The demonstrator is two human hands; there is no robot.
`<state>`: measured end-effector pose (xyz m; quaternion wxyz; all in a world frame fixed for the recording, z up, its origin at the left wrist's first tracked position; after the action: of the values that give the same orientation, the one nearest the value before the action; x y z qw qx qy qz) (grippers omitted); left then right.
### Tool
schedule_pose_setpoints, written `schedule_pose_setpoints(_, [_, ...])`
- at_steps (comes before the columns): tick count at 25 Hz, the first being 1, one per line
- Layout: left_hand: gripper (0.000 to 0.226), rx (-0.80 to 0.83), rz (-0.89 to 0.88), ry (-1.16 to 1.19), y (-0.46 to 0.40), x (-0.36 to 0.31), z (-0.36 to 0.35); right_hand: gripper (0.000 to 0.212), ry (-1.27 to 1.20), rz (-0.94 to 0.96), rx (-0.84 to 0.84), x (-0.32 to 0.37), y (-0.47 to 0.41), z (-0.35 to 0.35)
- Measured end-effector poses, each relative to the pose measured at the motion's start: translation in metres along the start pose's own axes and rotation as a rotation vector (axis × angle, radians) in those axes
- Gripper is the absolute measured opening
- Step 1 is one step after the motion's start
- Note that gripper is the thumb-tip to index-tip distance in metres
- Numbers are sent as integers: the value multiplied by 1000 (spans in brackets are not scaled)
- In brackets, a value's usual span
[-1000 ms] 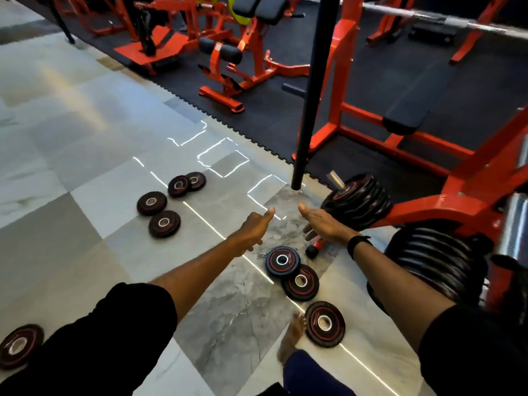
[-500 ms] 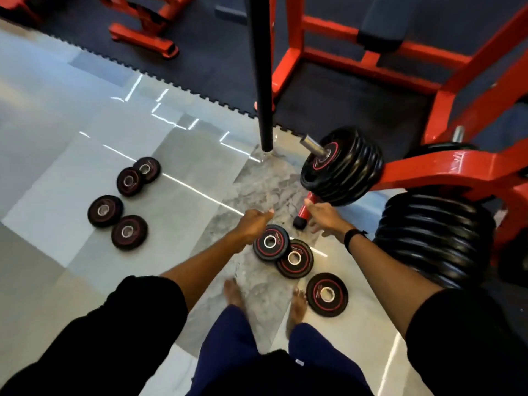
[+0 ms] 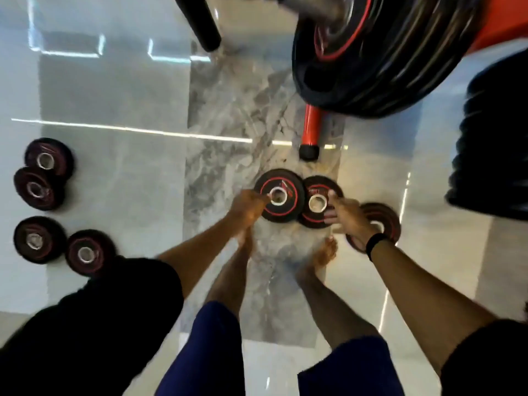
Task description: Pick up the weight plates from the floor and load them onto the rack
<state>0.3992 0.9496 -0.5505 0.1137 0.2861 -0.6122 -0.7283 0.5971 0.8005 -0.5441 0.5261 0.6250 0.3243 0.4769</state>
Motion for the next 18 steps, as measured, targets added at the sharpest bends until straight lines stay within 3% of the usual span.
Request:
schedule_pose_setpoints(8, [24,28,-26,-479,-249,37,6,59,-350,-26,-24,-103,-213,-49])
schedule_pose_setpoints(12, [55,77,-76,-458,-308,15,-8,90,-664,-92,-31,-131,-263,-87])
schedule_pose_setpoints(15, [68,103,-133,-429,-329,16,-23,81,-771,-76,-207,-140,-277,-102])
schedule_pose_setpoints(18, [77,120,-104,-437,-342,21,-24,71,-808,-54,-254,-143,-280,-107])
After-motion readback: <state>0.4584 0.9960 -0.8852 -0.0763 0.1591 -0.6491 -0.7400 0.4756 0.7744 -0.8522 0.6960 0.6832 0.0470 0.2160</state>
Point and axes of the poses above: each hand's wrist, its own y-axis away from the middle knuckle, its own z-axis out of the back of the hand, x = y × z, the point moved 4 cm from there along -y, towards the middle knuckle, and after that the axes turned 12 degrees about x, right-handed, at the moved point
